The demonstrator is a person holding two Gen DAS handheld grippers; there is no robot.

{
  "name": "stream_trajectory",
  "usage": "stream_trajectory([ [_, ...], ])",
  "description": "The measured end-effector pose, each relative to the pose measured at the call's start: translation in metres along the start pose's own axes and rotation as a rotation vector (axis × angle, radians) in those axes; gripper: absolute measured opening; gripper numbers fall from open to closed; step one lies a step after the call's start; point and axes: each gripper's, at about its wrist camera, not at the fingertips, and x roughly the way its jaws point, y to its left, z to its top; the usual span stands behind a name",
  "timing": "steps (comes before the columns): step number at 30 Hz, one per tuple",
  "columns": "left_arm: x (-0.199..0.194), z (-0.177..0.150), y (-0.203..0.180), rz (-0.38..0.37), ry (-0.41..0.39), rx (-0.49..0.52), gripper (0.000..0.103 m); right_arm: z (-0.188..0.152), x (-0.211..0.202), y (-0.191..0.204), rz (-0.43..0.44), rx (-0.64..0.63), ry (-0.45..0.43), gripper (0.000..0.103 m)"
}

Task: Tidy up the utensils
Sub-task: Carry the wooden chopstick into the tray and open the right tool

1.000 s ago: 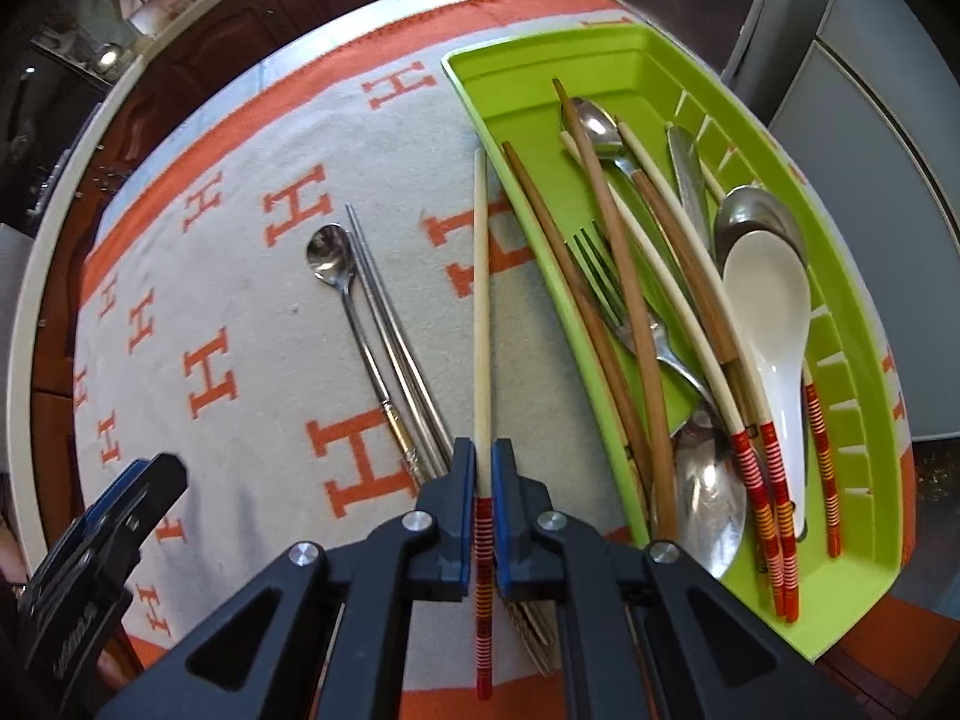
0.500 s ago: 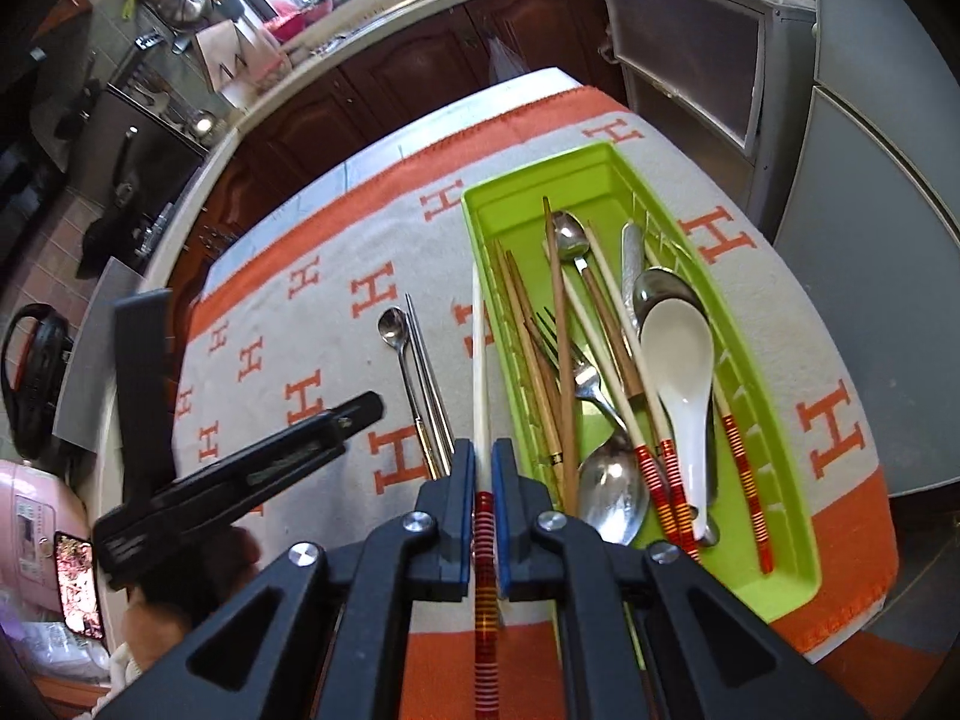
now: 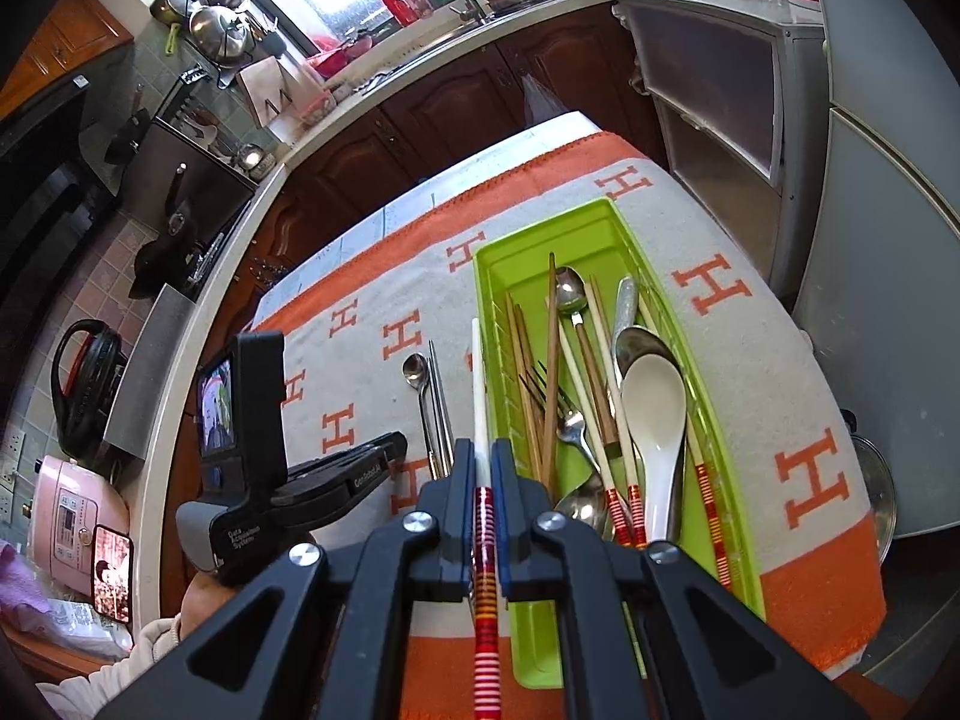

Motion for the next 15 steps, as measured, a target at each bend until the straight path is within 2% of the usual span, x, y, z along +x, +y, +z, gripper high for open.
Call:
stream_trajectory([
  [7,-0.007,-0.003,0.018,-0.055,0.01,-0.046,0.0,0.008,-0.001,-0.018,-0.068,0.025,-0.055,0.005],
  [13,-0.004,-0.005,0.019,-0.145,0.056,-0.067,0.0,0.013,0.016,-0.041,-0.101,0.075,-0.07,0.005],
  [15,-0.004,-0.006,0.018,-0.164,0.051,-0.085,0.0,0.012,0.025,-0.047,-0.109,0.083,-0.05,0.006],
])
